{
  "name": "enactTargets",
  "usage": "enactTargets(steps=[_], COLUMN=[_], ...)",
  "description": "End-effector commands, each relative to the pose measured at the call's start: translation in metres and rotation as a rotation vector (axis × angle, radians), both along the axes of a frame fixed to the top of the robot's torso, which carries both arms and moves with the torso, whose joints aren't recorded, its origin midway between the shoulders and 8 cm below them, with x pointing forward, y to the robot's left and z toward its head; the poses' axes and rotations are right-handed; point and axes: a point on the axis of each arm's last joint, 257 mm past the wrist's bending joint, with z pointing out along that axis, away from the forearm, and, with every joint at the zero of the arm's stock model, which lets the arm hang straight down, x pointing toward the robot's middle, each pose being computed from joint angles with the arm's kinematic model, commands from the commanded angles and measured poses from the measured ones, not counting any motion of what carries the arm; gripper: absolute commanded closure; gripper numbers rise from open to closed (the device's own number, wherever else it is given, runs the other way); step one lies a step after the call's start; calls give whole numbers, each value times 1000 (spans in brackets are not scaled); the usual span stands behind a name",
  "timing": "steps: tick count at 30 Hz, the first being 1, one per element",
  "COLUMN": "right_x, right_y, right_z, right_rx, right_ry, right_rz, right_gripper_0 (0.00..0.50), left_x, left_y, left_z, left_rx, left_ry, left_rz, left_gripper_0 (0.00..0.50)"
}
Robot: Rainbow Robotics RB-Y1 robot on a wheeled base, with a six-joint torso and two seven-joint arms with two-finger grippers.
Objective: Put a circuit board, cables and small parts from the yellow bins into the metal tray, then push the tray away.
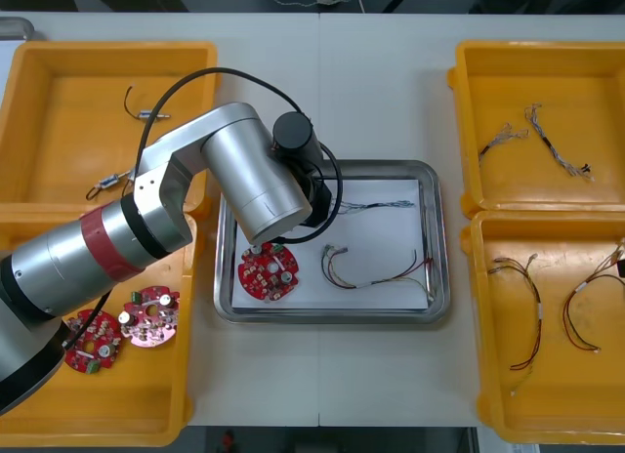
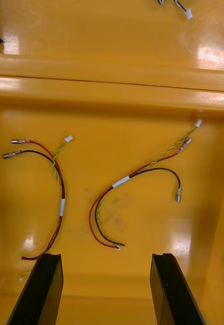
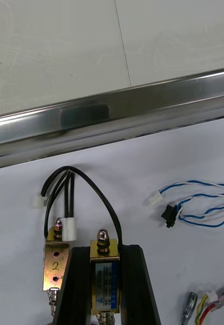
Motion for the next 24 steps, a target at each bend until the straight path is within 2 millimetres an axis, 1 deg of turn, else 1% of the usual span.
enactTargets(steps=[1, 3, 4, 5, 6, 7, 8, 9, 10, 13, 18, 22, 24], right_x=[-8, -8, -8, -9, -9, -10, -10, -10, -10, -10, -10, -10, -10], right_y=[-16, -15, -15, -16, -16, -16, -16, -16, -15, -11, -12, -12, -12], right_z=[12, 11, 11, 10, 10, 10, 10, 9, 9, 8, 8, 8, 8], right_rx=[-20, -12, -11, -7, -2, -2, 3, 6, 18, 42, 43, 44, 45], right_ry=[-17, -16, -16, -15, -12, -13, -13, -13, -13, -10, -11, -10, -10], right_rz=[-61, -68, -71, -78, -83, -85, -91, -98, -113, -133, -137, -138, -137], right_gripper_0=[0, 0, 0, 0, 0, 0, 0, 0, 0, 0, 0, 0, 0], left_x=[1, 2, 2, 2, 3, 3, 3, 4, 4, 5, 8, 10, 9], left_y=[-24, -23, -23, -23, -22, -22, -22, -22, -22, -19, -15, -5, 1], left_z=[17, 17, 17, 17, 18, 18, 18, 18, 19, 19, 21, 34, 47], left_rx=[-66, -66, -68, -67, -66, -66, -66, -65, -66, -64, -62, -64, -65], left_ry=[-27, -29, -28, -30, -32, -34, -34, -37, -40, -41, -46, -50, -52], left_rz=[24, 25, 27, 29, 30, 31, 31, 32, 33, 37, 46, 74, 92], left_gripper_0=[499, 493, 469, 372, 289, 245, 167, 121, 102, 76, 42, 37, 33])
